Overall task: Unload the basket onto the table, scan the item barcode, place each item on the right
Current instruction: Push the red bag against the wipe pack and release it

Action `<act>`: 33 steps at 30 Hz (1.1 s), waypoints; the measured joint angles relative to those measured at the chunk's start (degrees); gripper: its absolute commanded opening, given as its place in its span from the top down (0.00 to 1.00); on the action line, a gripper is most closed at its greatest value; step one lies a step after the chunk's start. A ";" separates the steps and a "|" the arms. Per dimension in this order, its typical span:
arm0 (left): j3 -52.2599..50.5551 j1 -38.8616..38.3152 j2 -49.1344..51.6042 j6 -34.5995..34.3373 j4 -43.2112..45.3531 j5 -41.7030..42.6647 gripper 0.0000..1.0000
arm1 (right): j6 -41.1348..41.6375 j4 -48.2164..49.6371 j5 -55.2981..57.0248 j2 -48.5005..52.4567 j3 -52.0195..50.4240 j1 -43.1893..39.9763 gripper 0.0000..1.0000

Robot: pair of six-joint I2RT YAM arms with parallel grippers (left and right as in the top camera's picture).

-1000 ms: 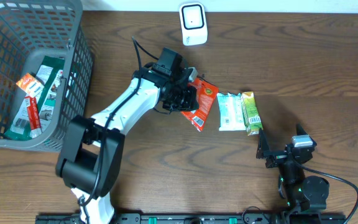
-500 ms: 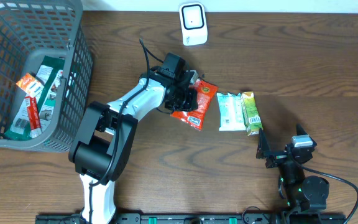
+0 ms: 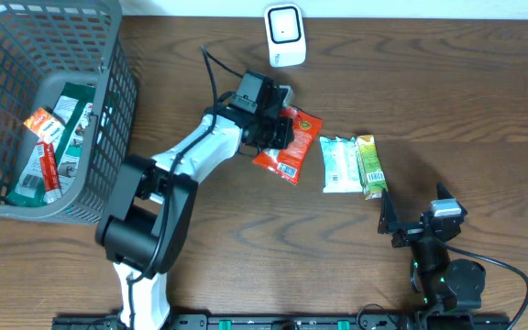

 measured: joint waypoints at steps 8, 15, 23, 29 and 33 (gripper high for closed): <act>0.02 0.02 -0.96 0.42 0.35 -11.58 0.92 | -0.02 0.00 -0.02 0.00 0.00 0.00 0.01; 0.02 -0.39 1.51 0.81 -1.95 -14.56 0.92 | 0.00 0.00 -0.02 0.00 0.00 0.00 0.01; 0.02 -4.63 1.60 0.81 -5.73 -14.21 0.92 | 0.00 0.00 -0.02 0.00 0.00 0.00 0.01; 0.02 -9.57 1.60 0.83 -5.77 -15.89 0.92 | 0.00 0.00 -0.02 0.00 0.00 0.00 0.01; 0.02 -10.62 1.60 0.83 -5.84 -17.90 0.92 | -0.02 0.00 -0.02 0.00 0.00 0.00 0.01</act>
